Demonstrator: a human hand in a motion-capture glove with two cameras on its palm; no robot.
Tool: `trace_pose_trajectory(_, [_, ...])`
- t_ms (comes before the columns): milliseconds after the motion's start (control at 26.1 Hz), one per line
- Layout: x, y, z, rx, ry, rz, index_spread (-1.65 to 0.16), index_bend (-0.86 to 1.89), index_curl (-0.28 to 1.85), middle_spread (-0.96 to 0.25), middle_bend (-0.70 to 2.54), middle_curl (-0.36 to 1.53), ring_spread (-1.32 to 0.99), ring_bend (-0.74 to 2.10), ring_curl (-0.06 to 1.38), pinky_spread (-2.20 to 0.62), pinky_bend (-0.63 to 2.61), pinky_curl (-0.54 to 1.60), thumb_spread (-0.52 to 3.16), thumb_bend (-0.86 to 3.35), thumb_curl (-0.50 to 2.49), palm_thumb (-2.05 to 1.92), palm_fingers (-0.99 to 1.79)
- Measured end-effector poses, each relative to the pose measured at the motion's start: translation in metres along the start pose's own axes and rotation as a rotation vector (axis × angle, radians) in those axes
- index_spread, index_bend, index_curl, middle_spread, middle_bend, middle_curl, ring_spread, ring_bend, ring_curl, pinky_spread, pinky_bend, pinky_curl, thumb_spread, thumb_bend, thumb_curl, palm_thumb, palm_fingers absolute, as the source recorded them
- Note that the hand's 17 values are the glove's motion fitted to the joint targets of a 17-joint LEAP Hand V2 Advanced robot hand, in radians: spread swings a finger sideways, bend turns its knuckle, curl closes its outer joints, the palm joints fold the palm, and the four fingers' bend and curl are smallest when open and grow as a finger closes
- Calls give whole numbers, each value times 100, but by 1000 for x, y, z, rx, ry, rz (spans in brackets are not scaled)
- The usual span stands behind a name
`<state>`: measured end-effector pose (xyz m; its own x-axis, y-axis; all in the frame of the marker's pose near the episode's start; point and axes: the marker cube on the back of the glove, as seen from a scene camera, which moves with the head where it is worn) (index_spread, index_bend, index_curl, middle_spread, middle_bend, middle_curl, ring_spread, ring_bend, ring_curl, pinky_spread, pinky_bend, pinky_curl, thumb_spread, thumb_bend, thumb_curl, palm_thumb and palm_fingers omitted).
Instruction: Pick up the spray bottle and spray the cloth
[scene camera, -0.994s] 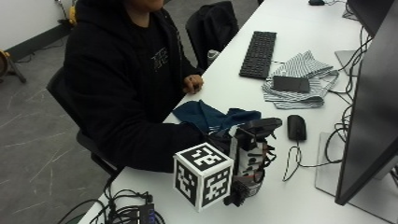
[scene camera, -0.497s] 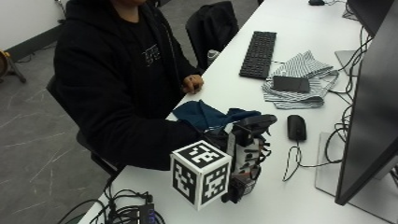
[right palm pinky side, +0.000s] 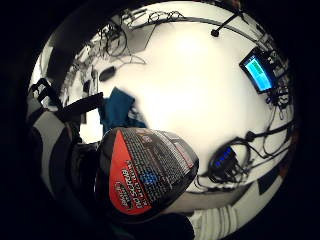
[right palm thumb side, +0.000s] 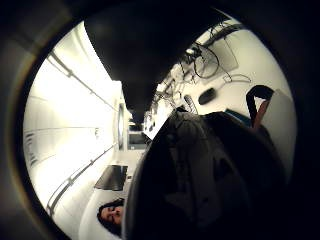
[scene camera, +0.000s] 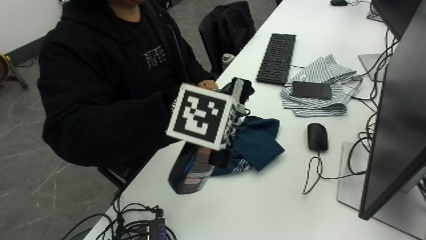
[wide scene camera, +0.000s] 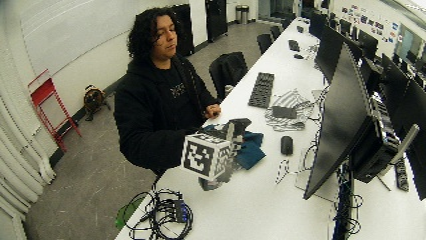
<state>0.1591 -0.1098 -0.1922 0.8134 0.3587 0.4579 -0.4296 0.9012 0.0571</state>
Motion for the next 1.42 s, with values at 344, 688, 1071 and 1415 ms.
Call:
trace_pose_trajectory(344, [-28,26,25,-331,473,135,-27,44,54,-21,64,55,-23,63,47,-29,42,40,26,-3,75,94,138])
trace_pose_trajectory(688, [-17,63,96,-592,747,143,-27,43,56,-21,64,54,-22,64,47,-29,42,40,26,-2,77,94,137])
trace_pose_trajectory(1071, [4,52,159,-727,939,211,-27,42,57,-21,64,54,-23,64,47,-27,42,40,27,-3,79,94,136])
trace_pose_trajectory(1415, [7,68,165,-779,1011,194,-27,41,58,-21,63,54,-22,64,47,-27,42,39,29,-3,80,94,136])
